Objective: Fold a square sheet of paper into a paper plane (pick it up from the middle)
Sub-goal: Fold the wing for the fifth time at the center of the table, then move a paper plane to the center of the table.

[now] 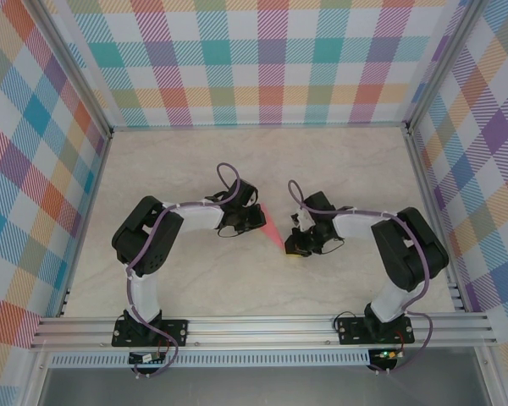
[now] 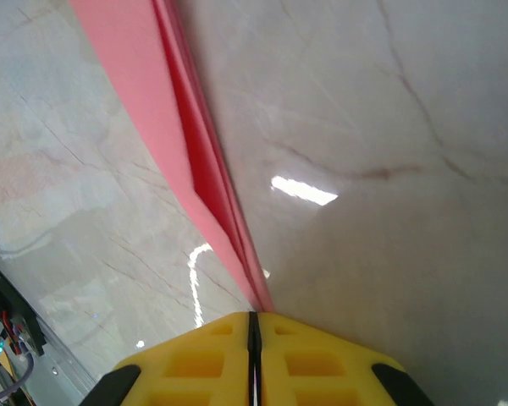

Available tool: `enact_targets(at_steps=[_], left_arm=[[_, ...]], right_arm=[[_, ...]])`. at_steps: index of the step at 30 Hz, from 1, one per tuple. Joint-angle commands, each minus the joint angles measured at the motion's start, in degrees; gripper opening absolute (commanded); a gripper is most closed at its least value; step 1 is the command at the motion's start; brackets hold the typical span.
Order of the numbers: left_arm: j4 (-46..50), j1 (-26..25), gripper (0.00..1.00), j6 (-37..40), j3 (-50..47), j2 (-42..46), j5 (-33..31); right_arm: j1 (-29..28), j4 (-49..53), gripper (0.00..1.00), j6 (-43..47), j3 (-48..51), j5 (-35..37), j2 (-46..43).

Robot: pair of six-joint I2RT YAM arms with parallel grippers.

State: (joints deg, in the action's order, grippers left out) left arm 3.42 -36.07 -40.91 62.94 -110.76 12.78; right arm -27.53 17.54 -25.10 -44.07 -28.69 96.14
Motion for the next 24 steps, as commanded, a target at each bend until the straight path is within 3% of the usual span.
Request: enact_targets(at_steps=[1,5,11,17,20,24], left_arm=[[4.3,1.4,0.13,1.9,-0.2,-4.0,-3.6],[4.2,1.1,0.14,3.0,1.2,-1.1,-1.2],[9.1,-0.8,0.25,4.8,4.2,7.1,-3.5],[20.0,-4.3,0.40,2.4,7.4,9.9,-12.0],[25.6,-7.0,0.46,-0.2,10.4,8.5,-17.9],[30.9,-10.4,0.53,-2.4,15.8,4.7,-23.0]], right_arm=[[0.5,6.8,0.10,-1.1,2.2,3.0,-3.3],[0.5,6.6,0.22,-2.0,0.4,6.2,-8.7],[0.5,6.3,0.52,-2.5,-2.0,17.7,-13.1],[1.0,4.4,0.71,-2.3,-2.3,24.8,-14.3],[1.3,3.4,0.77,-2.3,-1.1,25.4,-15.0],[1.6,1.6,0.94,-3.0,2.1,28.4,-17.1]])
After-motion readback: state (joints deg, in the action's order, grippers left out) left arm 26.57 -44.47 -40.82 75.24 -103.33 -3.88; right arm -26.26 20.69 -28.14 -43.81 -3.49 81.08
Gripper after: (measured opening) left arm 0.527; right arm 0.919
